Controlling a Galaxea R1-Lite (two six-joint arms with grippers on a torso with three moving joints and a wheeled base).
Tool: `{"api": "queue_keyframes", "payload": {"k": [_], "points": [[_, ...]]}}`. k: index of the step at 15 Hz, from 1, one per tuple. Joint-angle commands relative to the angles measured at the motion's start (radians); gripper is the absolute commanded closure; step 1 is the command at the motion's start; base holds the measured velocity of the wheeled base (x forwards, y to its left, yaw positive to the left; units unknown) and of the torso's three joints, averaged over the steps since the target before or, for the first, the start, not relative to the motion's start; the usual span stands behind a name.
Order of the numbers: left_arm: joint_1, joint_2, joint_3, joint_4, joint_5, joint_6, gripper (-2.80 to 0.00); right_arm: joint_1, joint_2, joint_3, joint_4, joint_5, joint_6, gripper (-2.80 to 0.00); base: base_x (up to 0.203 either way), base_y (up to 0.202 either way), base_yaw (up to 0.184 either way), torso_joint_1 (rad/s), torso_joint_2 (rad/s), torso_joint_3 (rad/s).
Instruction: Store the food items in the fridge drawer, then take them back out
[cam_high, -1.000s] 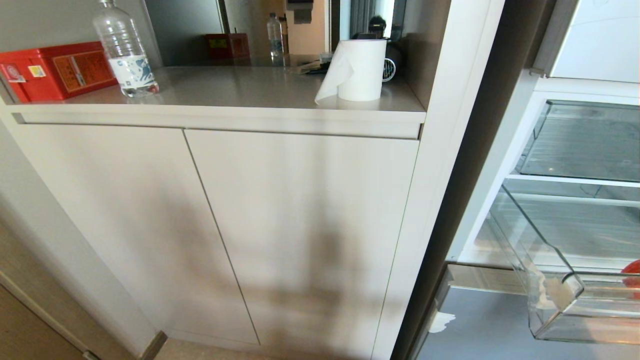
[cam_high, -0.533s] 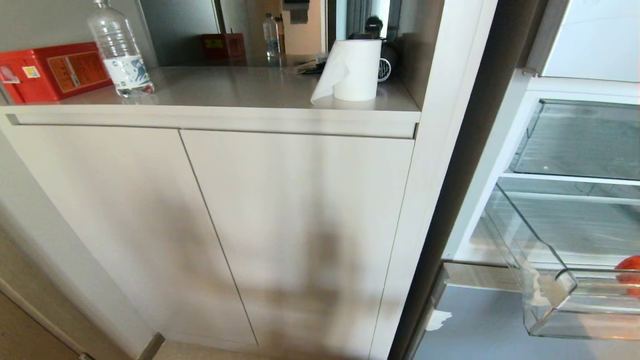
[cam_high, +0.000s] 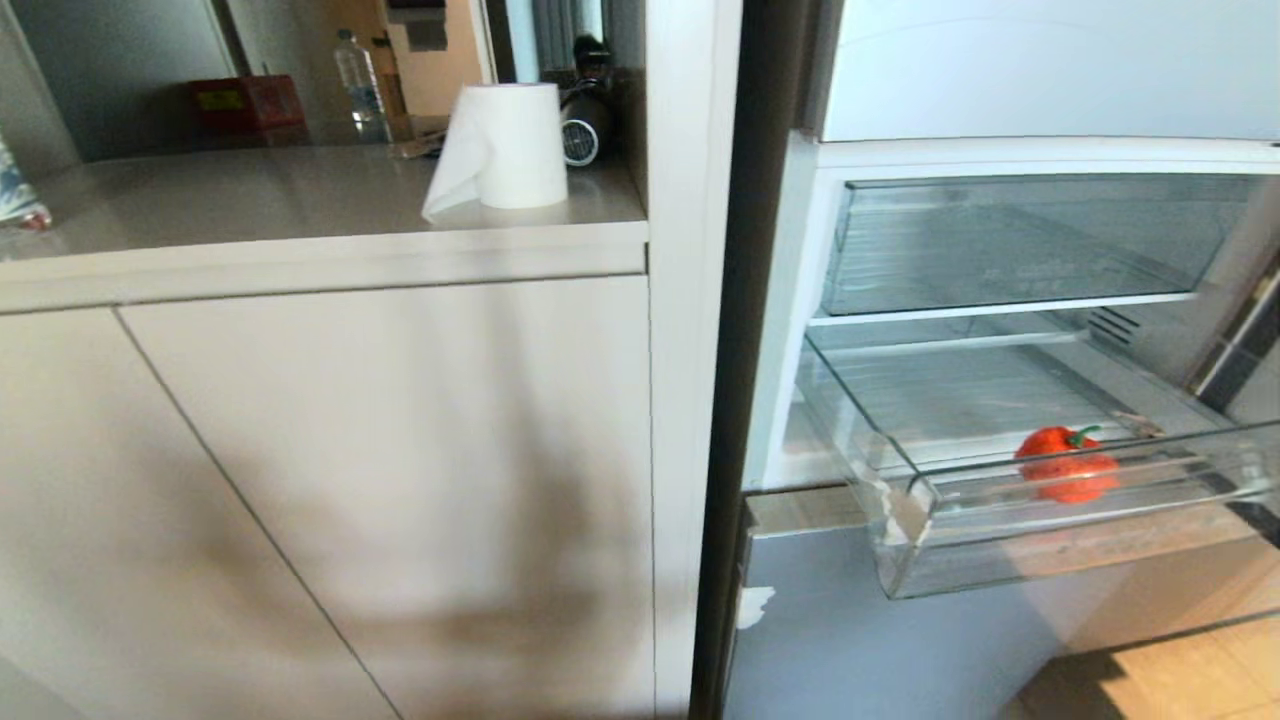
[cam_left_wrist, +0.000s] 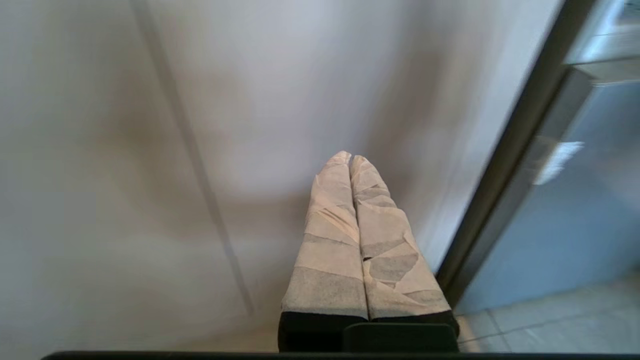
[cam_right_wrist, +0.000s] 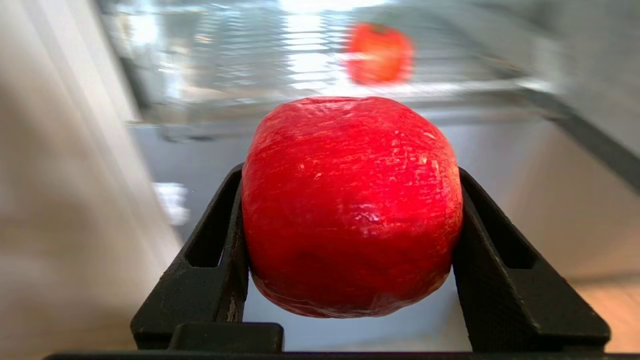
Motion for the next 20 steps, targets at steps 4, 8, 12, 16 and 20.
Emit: {"api": "queue_keyframes", "payload": {"k": [4, 8, 12, 16, 20], "points": [[0.000, 0.000, 0.000, 0.000, 0.000, 0.000, 0.00, 0.000, 0.002, 0.000, 0.000, 0.001, 0.017, 0.00, 0.001, 0.008, -0.175, 0.005, 0.00, 0.003], [0.000, 0.000, 0.000, 0.000, 0.000, 0.000, 0.00, 0.000, 0.002, 0.000, 0.000, 0.001, 0.020, 0.00, -0.002, 0.009, -0.175, 0.003, 0.00, 0.003], [0.000, 0.000, 0.000, 0.000, 0.000, 0.000, 0.00, 0.000, 0.002, 0.000, 0.000, 0.001, 0.050, 0.00, 0.000, 0.007, -0.176, 0.002, 0.00, 0.004], [0.000, 0.000, 0.000, 0.000, 0.000, 0.000, 0.00, 0.000, 0.002, 0.000, 0.049, 0.014, 0.153, 0.00, -0.002, 0.007, -0.146, 0.004, 0.00, 0.001], [0.000, 0.000, 0.000, 0.000, 0.000, 0.000, 0.00, -0.007, 0.117, -0.033, -0.025, -0.057, 0.179, 0.00, 0.000, 0.000, 0.000, 0.000, 0.00, 0.000]]}}
